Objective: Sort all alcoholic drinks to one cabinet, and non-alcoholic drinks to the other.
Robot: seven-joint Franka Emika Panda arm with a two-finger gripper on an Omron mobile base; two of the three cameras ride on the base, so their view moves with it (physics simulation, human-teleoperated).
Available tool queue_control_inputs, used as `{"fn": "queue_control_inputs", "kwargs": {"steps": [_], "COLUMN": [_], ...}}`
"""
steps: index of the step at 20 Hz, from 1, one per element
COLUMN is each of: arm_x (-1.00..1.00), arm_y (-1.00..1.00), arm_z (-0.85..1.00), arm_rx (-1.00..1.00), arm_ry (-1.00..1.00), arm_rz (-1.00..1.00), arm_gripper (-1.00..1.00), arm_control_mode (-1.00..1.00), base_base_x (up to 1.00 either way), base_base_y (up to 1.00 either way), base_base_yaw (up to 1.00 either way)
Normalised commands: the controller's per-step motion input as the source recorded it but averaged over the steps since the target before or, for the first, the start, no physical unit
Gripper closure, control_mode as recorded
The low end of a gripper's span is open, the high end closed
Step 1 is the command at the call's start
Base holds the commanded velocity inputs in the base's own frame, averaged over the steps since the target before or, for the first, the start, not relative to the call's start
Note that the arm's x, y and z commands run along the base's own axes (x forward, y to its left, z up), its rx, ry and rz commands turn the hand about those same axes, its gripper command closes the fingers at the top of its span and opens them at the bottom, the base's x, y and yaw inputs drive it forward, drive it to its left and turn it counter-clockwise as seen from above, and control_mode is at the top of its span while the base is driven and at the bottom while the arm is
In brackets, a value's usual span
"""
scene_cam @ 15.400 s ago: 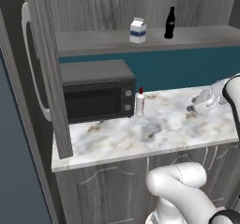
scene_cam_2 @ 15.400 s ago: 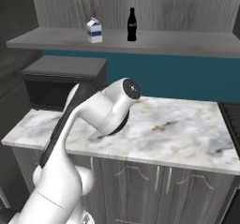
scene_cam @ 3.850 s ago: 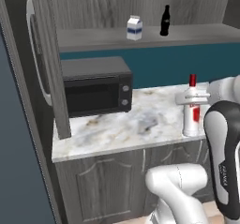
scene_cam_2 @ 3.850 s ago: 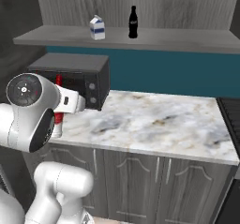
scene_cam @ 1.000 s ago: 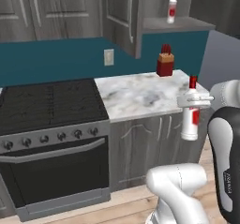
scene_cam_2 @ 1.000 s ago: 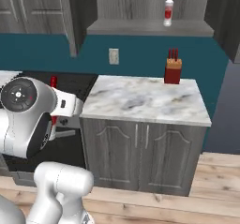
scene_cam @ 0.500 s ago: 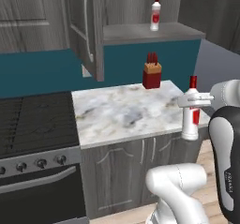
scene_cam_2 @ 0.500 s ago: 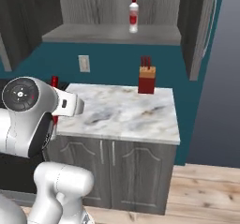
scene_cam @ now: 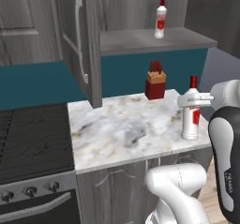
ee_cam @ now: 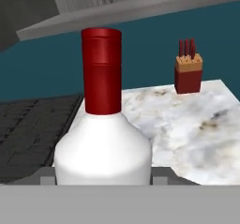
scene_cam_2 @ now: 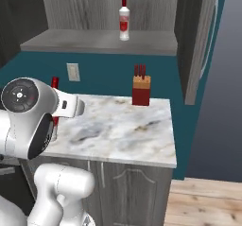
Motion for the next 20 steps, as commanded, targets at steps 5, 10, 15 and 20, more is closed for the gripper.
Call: {"fn": "queue_control_inputs", "kwargs": {"steps": [5, 10, 15, 20], "arm_x": [0.00, 0.00, 0.00, -0.18], "arm_y": [0.00, 0.00, 0.00, -0.01], "arm_z": [0.00, 0.00, 0.00, 0.27], "arm_rx": [0.00, 0.00, 0.00, 0.00], "arm_ry": [0.00, 0.00, 0.00, -0.13], "arm_rz": [0.00, 0.00, 0.00, 0.00], "arm_gripper": [1.00, 1.00, 1.00, 1.00], "arm_control_mode": [1.00, 1.00, 1.00, -1.00], "base_base_x": [0.69, 0.44, 0.20, 0.00], "base_base_y": [-0.12, -0.12, -0.02, 0.00], "base_base_yaw": [0.00, 0.00, 0.00, 0.00]}}
